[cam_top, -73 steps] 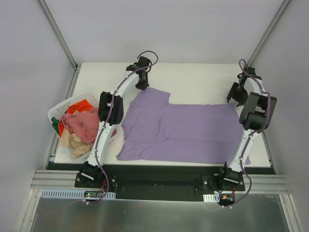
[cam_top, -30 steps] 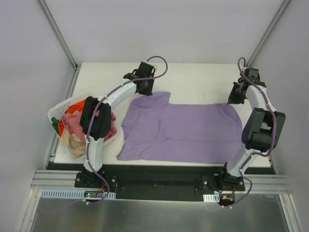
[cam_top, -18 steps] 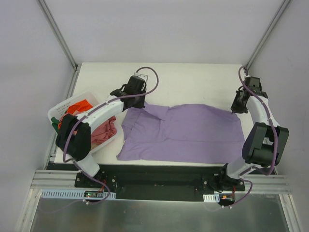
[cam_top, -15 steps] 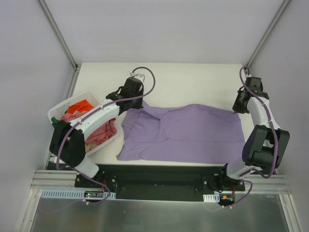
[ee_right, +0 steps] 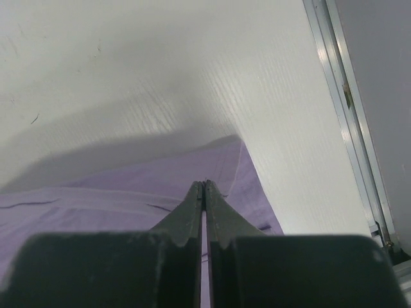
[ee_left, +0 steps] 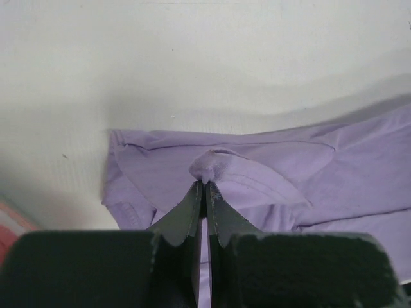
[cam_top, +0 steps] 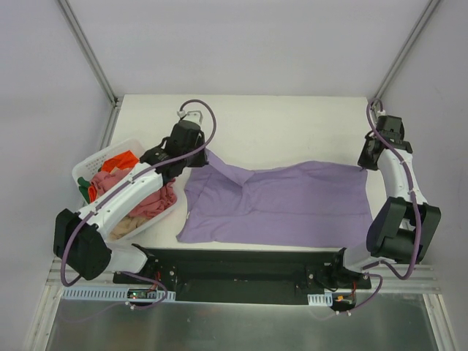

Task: Fold and stack the t-shirts
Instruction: Fold the other side of the tshirt into a rectangle

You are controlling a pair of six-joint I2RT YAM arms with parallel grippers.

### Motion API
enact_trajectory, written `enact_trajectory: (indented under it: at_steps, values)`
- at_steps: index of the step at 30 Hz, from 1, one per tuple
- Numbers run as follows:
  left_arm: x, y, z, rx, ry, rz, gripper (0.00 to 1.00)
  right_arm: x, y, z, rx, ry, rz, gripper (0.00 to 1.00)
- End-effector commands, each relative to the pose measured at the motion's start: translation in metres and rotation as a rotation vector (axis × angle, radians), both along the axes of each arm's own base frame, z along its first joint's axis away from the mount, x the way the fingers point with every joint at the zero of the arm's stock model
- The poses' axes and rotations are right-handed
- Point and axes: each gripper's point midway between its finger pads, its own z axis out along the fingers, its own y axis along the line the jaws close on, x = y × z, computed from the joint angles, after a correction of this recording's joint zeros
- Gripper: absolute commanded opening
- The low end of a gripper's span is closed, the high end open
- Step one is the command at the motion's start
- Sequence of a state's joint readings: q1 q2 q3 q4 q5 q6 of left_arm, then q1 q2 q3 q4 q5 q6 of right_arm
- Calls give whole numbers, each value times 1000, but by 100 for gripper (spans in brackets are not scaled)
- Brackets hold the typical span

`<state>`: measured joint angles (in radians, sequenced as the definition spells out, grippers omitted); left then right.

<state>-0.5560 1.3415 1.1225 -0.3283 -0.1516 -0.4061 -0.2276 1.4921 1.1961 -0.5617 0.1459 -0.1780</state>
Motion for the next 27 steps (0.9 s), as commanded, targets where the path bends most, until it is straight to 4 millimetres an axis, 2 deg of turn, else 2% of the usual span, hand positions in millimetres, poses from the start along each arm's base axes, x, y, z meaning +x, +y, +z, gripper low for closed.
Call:
enact_trajectory:
  at_steps: [1,5,10,16,21,27]
  values:
    - [-15,17,13,-19,13,96,0,-2,-7,24,-47,-52,8,0]
    - [-32,19,7,-47,41,84,0,-4,-7,23,-52,-44,16,1]
    - [-57,12,-8,-94,100,33,0,-6,-2,11,-20,-14,37,1]
    - [-89,9,-17,-156,146,-5,0,-11,-15,16,-86,-2,-4,2]
    - [-101,7,-30,-176,197,-17,0,8,-5,24,-37,-66,56,2]
    - [-115,6,-38,-201,244,-32,0,-1,-13,15,-79,-15,36,3]
